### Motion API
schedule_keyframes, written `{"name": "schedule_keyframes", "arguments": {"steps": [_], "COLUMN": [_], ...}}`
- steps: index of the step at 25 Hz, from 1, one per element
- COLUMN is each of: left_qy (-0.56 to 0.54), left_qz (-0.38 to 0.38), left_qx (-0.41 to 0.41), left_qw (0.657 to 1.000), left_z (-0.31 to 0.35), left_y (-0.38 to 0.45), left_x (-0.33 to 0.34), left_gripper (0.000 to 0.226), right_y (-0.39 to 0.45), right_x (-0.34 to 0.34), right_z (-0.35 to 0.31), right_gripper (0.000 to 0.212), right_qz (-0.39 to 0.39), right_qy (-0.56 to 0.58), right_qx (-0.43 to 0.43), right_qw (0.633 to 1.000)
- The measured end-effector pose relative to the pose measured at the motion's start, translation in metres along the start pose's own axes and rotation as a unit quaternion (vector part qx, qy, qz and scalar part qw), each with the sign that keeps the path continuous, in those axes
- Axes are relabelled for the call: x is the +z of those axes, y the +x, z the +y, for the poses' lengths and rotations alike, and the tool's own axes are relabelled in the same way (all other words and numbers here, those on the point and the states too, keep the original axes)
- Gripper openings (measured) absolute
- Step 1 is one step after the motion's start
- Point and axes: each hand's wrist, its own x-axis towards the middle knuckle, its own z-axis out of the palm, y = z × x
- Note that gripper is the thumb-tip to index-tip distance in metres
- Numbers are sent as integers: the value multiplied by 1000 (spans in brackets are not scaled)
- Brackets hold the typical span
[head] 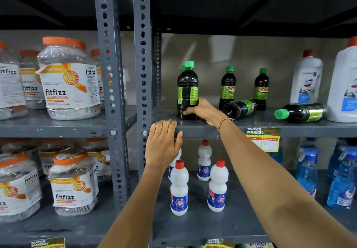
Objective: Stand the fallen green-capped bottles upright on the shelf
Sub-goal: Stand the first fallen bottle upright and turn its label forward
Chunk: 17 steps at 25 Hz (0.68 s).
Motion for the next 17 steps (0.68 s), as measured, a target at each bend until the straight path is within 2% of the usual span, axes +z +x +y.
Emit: {"name": "schedule_keyframes", "arguments": {"steps": [2,5,8,9,12,17], "left_qy": [0,-1,0,1,1,1], "left_qz": [0,-4,0,-2,-8,-9], "left_qx": [-1,-1,1,1,-4,-11], "left_qw": [1000,1000,1000,1000,1000,1000], "left_z": [0,0,0,0,0,3], "left_y": [0,0,0,0,1,1], "left_x": [0,-1,-1,-1,-1,-1], "left_gripper": [40,41,41,40,41,41], "right_y": [-1,-1,0,0,3,7], "right_x": [0,1,-1,-1,0,-2], "right_z": [-1,-1,-1,-1,4,5], "right_gripper": [31,55,30,33,67,77], "right_qz": [7,-1,8,11,5,-6], "right_qy": [-1,-40,-4,2,-33,-14], "right_qx": [3,-15,9,14,5,36], "right_qw": [1000,999,1000,1000,999,999]}}
